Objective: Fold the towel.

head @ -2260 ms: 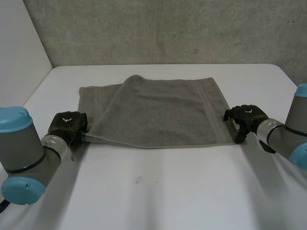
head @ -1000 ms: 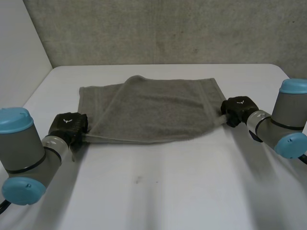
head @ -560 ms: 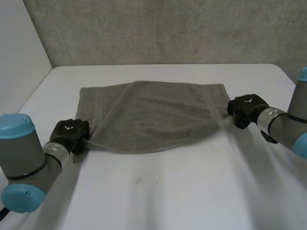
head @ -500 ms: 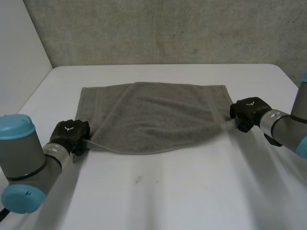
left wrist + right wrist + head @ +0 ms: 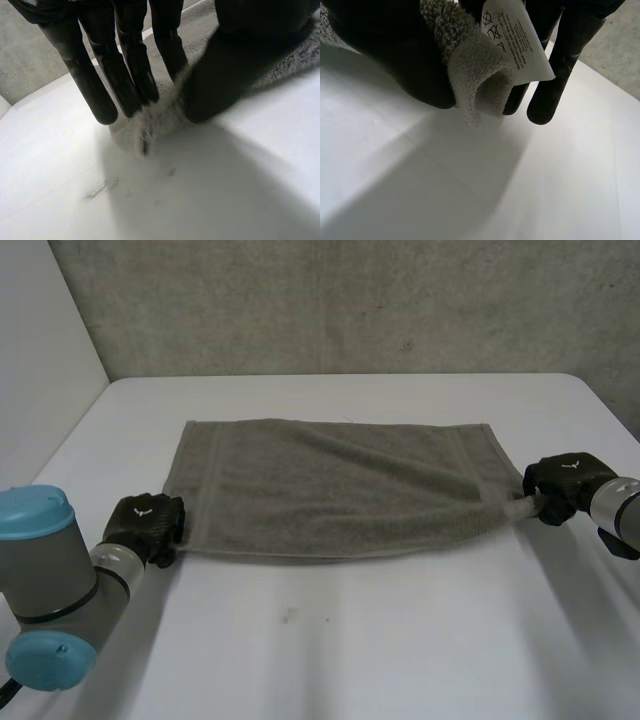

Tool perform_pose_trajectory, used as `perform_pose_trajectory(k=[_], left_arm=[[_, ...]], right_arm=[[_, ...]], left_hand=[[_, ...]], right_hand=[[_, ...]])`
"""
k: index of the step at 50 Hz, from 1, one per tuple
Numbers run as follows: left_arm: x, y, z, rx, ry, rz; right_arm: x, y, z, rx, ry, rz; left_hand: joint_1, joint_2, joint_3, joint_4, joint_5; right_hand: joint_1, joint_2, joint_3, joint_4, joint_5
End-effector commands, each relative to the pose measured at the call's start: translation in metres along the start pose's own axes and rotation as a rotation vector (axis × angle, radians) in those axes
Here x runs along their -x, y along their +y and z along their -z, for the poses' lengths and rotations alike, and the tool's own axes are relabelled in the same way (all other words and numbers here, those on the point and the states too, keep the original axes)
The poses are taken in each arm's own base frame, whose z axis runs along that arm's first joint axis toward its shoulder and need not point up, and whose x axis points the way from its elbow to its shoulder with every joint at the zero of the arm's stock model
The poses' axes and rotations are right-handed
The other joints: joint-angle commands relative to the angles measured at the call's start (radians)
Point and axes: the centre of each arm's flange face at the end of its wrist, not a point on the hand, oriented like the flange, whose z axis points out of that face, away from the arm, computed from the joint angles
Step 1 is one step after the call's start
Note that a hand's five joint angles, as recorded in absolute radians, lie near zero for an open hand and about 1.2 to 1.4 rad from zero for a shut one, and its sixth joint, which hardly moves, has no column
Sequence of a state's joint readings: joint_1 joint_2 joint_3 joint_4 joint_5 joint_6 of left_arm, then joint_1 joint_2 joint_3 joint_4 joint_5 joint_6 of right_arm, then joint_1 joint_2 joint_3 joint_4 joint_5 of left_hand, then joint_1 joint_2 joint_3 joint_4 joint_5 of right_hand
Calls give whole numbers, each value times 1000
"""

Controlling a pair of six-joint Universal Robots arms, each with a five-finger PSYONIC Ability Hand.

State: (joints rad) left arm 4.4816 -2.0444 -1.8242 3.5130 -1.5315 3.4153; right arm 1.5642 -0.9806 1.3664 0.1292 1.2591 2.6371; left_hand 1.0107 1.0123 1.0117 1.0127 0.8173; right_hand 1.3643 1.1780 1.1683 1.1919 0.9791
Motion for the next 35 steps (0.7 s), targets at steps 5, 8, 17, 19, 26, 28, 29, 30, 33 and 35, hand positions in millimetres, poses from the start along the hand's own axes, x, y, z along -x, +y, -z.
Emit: perform_pose_trajectory(k=[5, 8, 17, 19, 26, 28, 29, 30, 33, 35], left_arm=[[1, -3, 25, 21, 4, -2], [0, -3, 33, 35, 8, -2], [4, -12, 89, 104, 16, 7], [7, -15, 98, 108, 11, 6], [10, -28, 129, 90, 6, -110], [12, -29, 129, 85, -3, -125], [15, -30, 127, 84, -13, -133], [15, -30, 127, 84, -13, -133], [23, -35, 120, 71, -36, -131], [26, -38, 114, 55, -34, -130]], right_arm=[[6, 1, 12, 17, -18, 15], [8, 1, 22, 34, -26, 40], [21, 16, 67, 207, -126, 180], [19, 20, 76, 243, -139, 192], [13, 12, 107, 271, -138, 250], [5, 11, 109, 269, -112, 255], [5, 11, 109, 269, -112, 255], [1, 9, 109, 264, -100, 258], [-4, 3, 106, 243, -75, 262], [-6, 1, 103, 232, -68, 262]], left_hand=[[386, 384, 385, 384, 404], [386, 384, 385, 384, 404], [386, 384, 385, 384, 404], [386, 384, 385, 384, 404], [386, 384, 385, 384, 404], [386, 384, 385, 384, 404], [386, 384, 385, 384, 404], [386, 384, 385, 384, 404], [386, 384, 385, 384, 404], [386, 384, 385, 384, 404]], right_hand=[[32, 218, 228, 204, 243], [32, 218, 228, 204, 243], [32, 218, 228, 204, 243], [32, 218, 228, 204, 243], [32, 218, 228, 204, 243], [32, 218, 228, 204, 243], [32, 218, 228, 204, 243], [32, 218, 228, 204, 243], [32, 218, 228, 204, 243], [32, 218, 228, 204, 243]])
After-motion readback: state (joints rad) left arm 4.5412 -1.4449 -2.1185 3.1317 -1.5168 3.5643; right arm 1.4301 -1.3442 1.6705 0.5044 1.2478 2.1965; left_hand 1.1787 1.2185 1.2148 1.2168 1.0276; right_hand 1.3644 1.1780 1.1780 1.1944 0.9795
